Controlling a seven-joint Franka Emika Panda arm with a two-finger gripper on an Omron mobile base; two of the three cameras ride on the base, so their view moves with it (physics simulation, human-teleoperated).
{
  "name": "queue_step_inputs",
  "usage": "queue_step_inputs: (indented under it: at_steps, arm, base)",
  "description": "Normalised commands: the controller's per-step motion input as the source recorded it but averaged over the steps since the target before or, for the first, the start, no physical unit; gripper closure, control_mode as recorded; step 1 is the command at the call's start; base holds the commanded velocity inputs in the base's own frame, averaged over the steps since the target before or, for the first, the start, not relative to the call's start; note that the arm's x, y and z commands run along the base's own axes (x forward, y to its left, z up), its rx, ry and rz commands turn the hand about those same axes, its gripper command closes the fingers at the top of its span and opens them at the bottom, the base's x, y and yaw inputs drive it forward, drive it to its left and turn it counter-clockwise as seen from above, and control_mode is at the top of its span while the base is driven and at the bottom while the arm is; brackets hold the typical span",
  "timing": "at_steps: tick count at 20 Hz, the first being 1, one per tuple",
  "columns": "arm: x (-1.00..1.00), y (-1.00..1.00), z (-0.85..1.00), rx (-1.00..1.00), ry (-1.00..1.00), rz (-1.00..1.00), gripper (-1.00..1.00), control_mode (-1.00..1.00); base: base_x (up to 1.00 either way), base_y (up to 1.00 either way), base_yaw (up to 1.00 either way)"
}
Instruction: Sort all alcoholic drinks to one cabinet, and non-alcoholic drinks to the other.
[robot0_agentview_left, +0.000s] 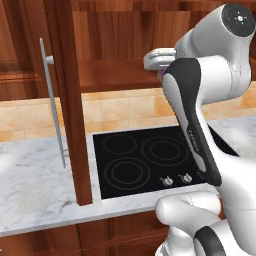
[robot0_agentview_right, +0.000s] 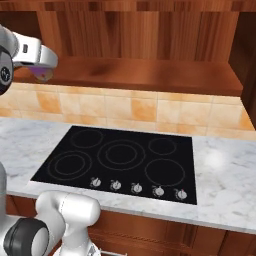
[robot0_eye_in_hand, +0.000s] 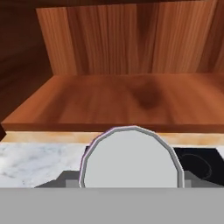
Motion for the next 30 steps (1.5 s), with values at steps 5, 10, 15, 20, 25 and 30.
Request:
queue_step_inputs:
  at_steps: [5, 10, 15, 20, 25, 30]
  arm:
    - [0.65, 0.04, 0.0, 0.0, -0.02, 0.0, 1.0, -1.0]
    - [0.59, 0.07, -0.09, 0.0, 0.0, 0.0, 1.0, -1.0]
    - [0.52, 0.04, -0.18, 0.0, 0.0, 0.0, 1.0, -1.0]
    - [0.47, 0.02, -0.17, 0.0, 0.0, 0.0, 1.0, -1.0]
    - [0.44, 0.04, -0.19, 0.0, 0.01, 0.0, 1.0, -1.0]
    - [0.27, 0.01, -0.17, 0.0, 0.03, 0.0, 1.0, -1.0]
  base:
    - [0.0, 0.0, 0.0]
    - [0.0, 0.0, 0.0]
    - [0.0, 0.0, 0.0]
    - [0.0, 0.0, 0.0]
    - [0.0, 0.0, 0.0]
    - [0.0, 0.0, 0.0]
